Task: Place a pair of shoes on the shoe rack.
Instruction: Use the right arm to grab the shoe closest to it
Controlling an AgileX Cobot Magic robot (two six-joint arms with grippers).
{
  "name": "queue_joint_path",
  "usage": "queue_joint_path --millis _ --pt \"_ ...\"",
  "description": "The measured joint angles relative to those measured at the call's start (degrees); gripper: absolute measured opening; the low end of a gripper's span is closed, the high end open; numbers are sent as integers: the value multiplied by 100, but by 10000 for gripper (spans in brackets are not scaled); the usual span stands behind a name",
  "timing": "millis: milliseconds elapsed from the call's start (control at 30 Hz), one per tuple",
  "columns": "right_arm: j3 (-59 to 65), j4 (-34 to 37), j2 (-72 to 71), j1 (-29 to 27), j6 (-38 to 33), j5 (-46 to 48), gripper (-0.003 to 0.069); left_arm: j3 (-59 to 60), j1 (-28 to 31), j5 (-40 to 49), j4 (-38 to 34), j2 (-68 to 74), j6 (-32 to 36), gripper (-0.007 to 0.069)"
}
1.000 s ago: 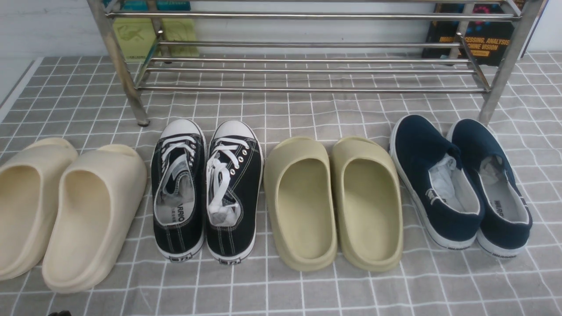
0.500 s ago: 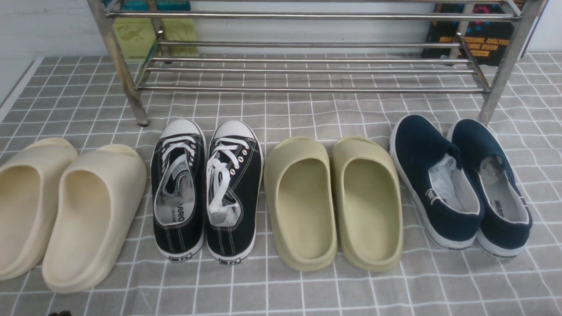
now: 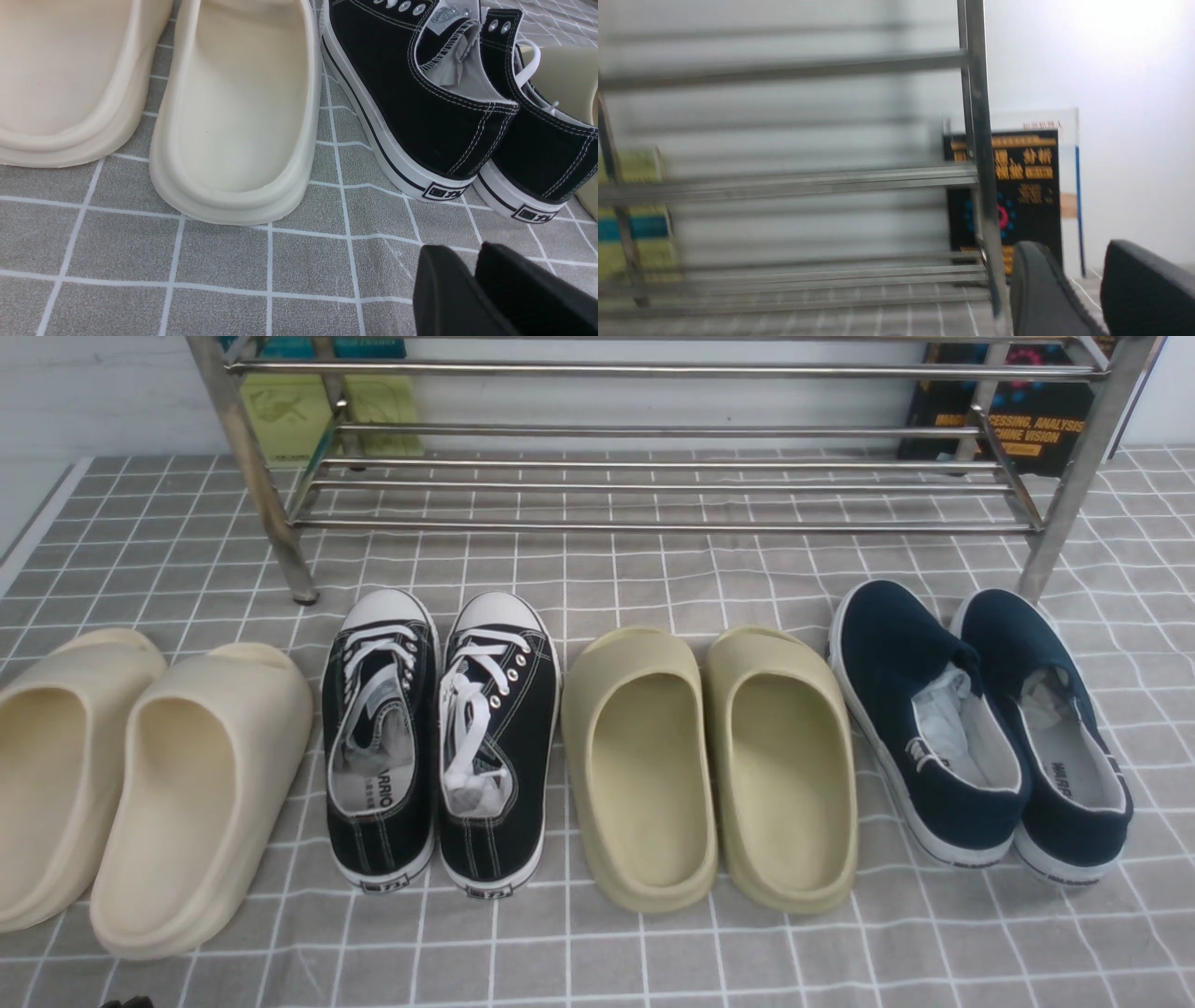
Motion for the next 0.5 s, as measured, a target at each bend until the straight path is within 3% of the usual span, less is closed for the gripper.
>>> queue_joint_path --millis 133,267,333,500 --pt "-23 47 21 0 388 -637 232 0 0 0 0 0 0 127" --pt "-506 47 603 0 445 -578 174 0 0 0 0 0 0 130" --pt "-1312 -31 1448 0 451 -198 68 0 0 0 0 0 0 130" --pt "-2600 -579 3010 0 464 856 -2 0 0 0 0 0 0 131"
